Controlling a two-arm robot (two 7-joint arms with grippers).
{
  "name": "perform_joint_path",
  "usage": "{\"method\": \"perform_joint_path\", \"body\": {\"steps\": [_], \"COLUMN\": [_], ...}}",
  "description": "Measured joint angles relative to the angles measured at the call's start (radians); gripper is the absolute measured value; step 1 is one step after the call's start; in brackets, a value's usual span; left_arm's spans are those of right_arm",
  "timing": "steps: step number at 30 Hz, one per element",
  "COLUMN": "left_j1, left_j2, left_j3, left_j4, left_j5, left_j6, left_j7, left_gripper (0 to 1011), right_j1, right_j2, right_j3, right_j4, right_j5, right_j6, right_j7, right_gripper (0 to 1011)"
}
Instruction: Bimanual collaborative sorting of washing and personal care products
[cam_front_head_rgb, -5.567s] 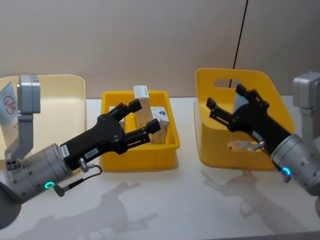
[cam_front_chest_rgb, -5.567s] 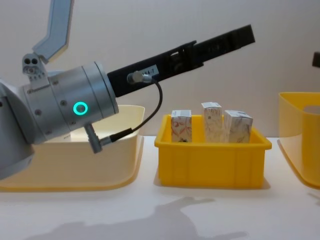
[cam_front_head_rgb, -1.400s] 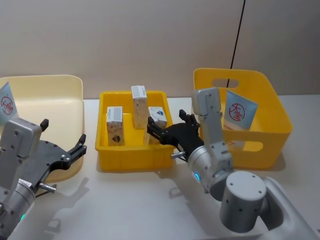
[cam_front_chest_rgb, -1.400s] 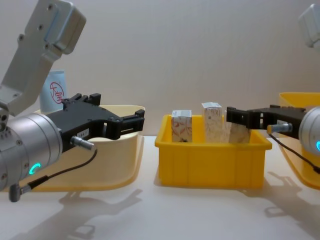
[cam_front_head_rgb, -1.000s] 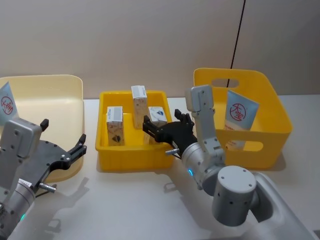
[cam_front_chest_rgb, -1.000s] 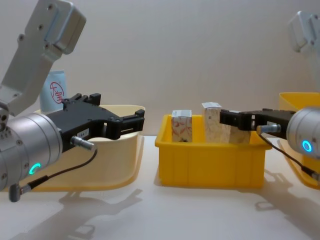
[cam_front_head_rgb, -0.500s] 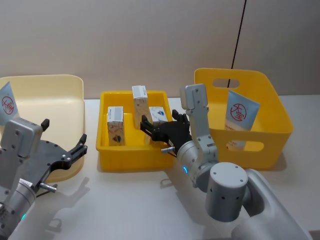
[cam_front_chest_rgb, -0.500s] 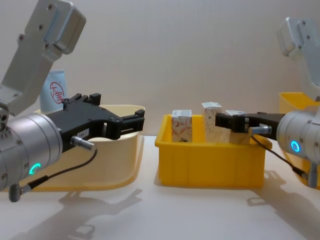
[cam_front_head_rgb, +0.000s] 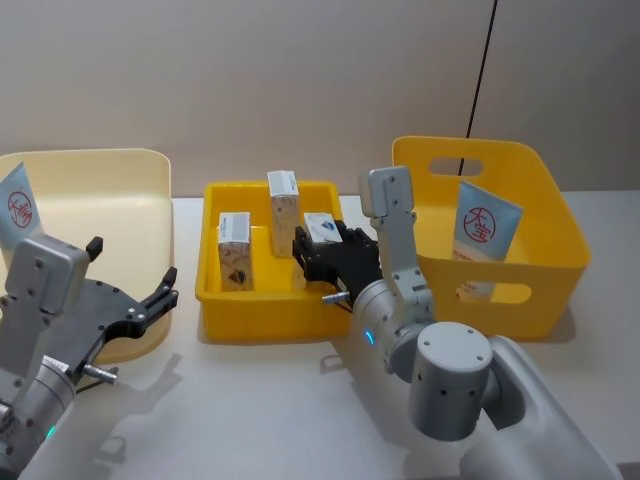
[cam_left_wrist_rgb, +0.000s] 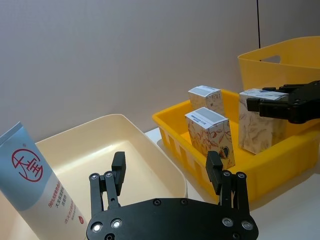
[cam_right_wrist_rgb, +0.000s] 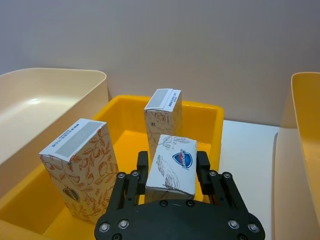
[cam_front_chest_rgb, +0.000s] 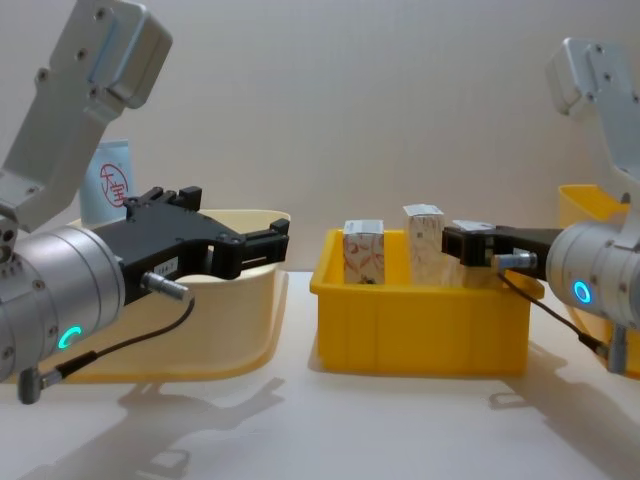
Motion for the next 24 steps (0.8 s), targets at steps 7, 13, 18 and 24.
{"method": "perform_joint_path", "body": {"steps": [7,13,18,24], "left_j1": [0.0,0.0,0.0,0.0], "left_j2": [0.0,0.0,0.0,0.0], "left_j3": [0.0,0.0,0.0,0.0], "left_j4": [0.0,0.0,0.0,0.0], "left_j5": [0.0,0.0,0.0,0.0], "left_j6": [0.0,0.0,0.0,0.0], "left_j7": [0.0,0.0,0.0,0.0], "left_gripper": [1002,1002,1002,1002], "right_j1": [0.002,0.003,0.002,0.0], "right_j2": [-0.002,-0.003,-0.004,-0.003], "right_j3": [0.0,0.0,0.002,0.008], "right_j4": [0.004,0.006,0.006,0.003], "right_j5": [-0.001,-0.002,-0.002,0.001], "right_j6": [0.001,0.001,-0.012,-0.053], "right_j7": [-0.001,-0.001,0.004,0.022], "right_gripper": [434,411,411,411]}}
